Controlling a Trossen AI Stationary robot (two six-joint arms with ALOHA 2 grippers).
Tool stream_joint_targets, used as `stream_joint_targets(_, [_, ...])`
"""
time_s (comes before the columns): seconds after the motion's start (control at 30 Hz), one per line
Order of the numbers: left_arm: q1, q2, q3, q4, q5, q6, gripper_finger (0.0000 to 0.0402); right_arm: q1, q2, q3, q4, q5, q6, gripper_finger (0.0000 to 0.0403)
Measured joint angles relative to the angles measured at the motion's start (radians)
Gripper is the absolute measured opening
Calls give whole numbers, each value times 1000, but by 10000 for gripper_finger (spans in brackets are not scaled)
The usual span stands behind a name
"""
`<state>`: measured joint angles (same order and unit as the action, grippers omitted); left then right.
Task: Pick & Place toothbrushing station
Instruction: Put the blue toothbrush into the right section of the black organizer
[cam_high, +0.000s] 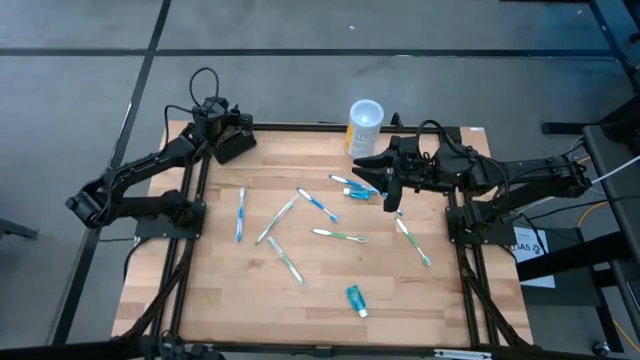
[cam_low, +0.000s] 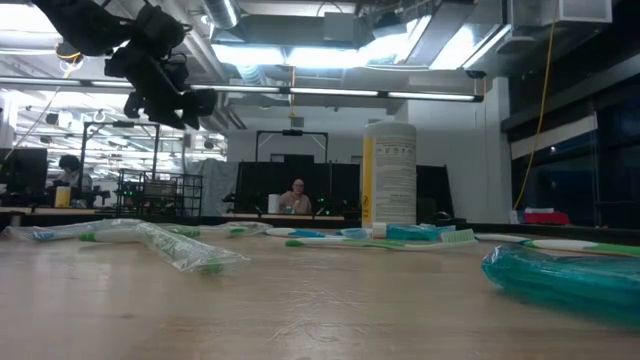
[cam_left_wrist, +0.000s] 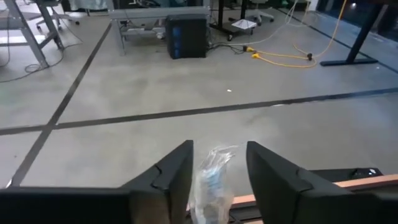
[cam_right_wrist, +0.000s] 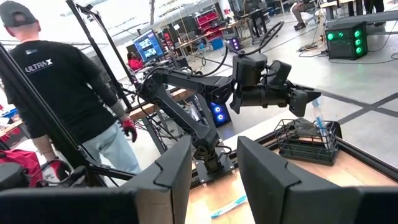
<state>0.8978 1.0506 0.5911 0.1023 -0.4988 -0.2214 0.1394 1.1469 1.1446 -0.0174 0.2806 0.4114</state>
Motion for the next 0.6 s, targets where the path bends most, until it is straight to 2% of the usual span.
stream_joint_targets(0.1, [2, -2, 0, 15, 0, 12, 170, 0, 0, 0, 0, 0, 0, 130])
stream_joint_targets(0.23, [10, -20, 0, 132, 8, 24, 187, 0, 0, 0, 0, 0, 0, 130])
stream_joint_targets(0.4, [49, -75, 0, 235, 104, 24, 190, -1, 0, 0, 0, 0, 0, 130])
stream_joint_targets(0.5, [63, -115, 0, 216, 282, 55, 187, -1, 0, 0, 0, 0, 0, 130])
stream_joint_targets(0.6, [54, -148, 1, 107, 568, 67, 183, -1, 0, 0, -3, 0, 0, 130])
